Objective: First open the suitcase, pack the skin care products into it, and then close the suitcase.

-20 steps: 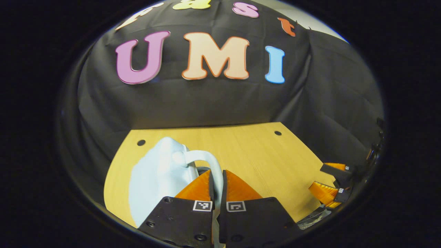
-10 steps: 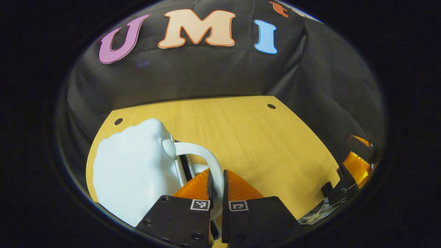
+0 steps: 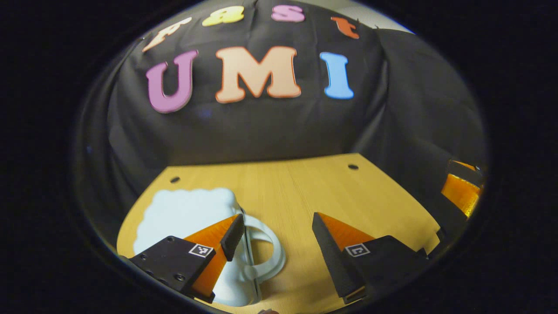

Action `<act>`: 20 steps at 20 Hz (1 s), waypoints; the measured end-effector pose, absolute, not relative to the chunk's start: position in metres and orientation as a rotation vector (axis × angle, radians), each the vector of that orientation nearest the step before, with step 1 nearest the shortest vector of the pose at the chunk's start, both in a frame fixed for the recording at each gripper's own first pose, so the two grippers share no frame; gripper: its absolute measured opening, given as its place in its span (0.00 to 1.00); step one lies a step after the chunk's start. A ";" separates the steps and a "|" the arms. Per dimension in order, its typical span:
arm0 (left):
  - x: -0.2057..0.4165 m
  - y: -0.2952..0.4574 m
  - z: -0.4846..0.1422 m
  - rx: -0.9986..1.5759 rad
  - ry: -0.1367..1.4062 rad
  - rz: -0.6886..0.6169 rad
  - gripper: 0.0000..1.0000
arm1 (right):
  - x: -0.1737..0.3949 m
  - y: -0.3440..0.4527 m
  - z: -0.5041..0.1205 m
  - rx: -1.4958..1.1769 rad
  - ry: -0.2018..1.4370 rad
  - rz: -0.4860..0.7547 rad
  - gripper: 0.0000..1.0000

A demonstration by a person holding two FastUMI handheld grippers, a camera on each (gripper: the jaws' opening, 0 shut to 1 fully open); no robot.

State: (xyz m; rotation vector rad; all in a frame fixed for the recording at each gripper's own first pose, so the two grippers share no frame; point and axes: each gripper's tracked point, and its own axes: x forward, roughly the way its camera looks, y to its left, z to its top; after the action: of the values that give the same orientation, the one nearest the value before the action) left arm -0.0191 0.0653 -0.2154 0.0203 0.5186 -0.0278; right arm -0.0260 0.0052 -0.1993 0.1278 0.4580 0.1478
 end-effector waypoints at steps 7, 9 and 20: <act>0.006 0.026 -0.065 0.021 0.186 -0.073 0.96 | 0.000 -0.008 -0.096 0.091 0.284 0.051 0.98; 0.004 0.022 -0.044 0.038 0.152 -0.085 0.96 | -0.009 0.001 -0.076 0.089 0.258 0.034 0.98; -0.014 0.017 0.003 -0.003 0.061 -0.103 0.95 | -0.041 0.000 -0.029 0.025 0.182 0.000 0.98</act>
State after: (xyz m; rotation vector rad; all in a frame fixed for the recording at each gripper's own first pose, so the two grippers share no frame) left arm -0.0135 0.0174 0.0032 -0.0028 0.0614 -0.1029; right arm -0.0410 -0.0002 -0.0294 0.0245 0.1816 -0.0004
